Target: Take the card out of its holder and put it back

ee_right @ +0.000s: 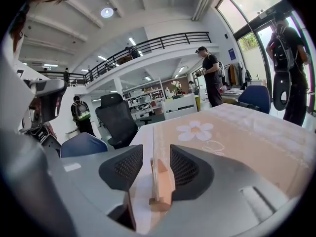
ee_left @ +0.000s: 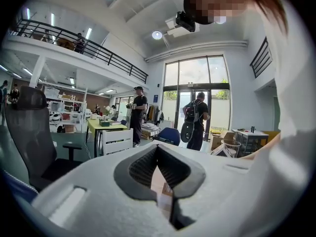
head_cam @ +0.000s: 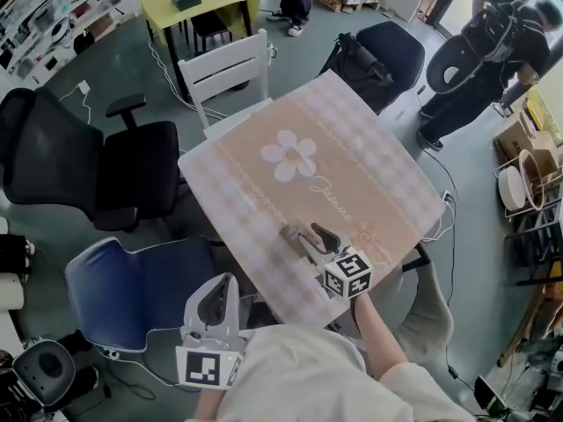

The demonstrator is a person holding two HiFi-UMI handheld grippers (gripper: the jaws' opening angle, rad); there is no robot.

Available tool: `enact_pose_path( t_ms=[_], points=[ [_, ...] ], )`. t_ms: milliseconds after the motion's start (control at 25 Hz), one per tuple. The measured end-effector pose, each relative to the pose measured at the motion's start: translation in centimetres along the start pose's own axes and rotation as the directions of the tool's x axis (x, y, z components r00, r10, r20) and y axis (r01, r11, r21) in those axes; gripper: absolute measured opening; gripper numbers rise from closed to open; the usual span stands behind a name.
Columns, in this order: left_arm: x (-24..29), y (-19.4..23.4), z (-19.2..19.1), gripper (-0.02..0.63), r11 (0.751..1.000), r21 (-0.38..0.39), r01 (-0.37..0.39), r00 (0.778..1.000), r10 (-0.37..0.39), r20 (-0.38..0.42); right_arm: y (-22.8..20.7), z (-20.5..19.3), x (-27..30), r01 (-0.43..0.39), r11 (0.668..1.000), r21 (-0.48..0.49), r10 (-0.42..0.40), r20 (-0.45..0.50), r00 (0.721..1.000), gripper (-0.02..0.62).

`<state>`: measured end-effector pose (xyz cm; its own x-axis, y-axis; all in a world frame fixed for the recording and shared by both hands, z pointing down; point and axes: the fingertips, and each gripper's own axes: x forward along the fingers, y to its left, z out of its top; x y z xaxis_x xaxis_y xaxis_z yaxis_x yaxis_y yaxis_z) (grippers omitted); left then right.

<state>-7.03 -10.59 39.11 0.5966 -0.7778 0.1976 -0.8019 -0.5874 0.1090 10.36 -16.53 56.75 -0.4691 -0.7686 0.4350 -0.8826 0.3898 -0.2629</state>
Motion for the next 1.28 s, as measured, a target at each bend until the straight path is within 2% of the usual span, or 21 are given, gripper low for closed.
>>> enact_pose_path(
  t_ms=[600, 920, 1280],
  points=[
    [-1.1, 0.3, 0.3, -0.002, 1.000, 0.003, -0.029, 1.000, 0.029, 0.006, -0.1, -0.8, 0.3, 0.022, 1.000, 0.013, -0.022, 0.000, 1.000, 0.031],
    [-1.6, 0.7, 0.3, -0.002, 0.999, 0.012, -0.040, 0.999, 0.040, 0.009, 0.2, -0.9, 0.3, 0.027, 1.000, -0.005, -0.027, 0.008, 1.000, 0.020],
    [-2.3, 3.0, 1.0, -0.002, 0.995, 0.024, -0.100, 0.995, 0.099, 0.028, 0.3, -0.6, 0.4, 0.037, 0.999, -0.021, -0.037, 0.021, 0.999, 0.020]
  ],
)
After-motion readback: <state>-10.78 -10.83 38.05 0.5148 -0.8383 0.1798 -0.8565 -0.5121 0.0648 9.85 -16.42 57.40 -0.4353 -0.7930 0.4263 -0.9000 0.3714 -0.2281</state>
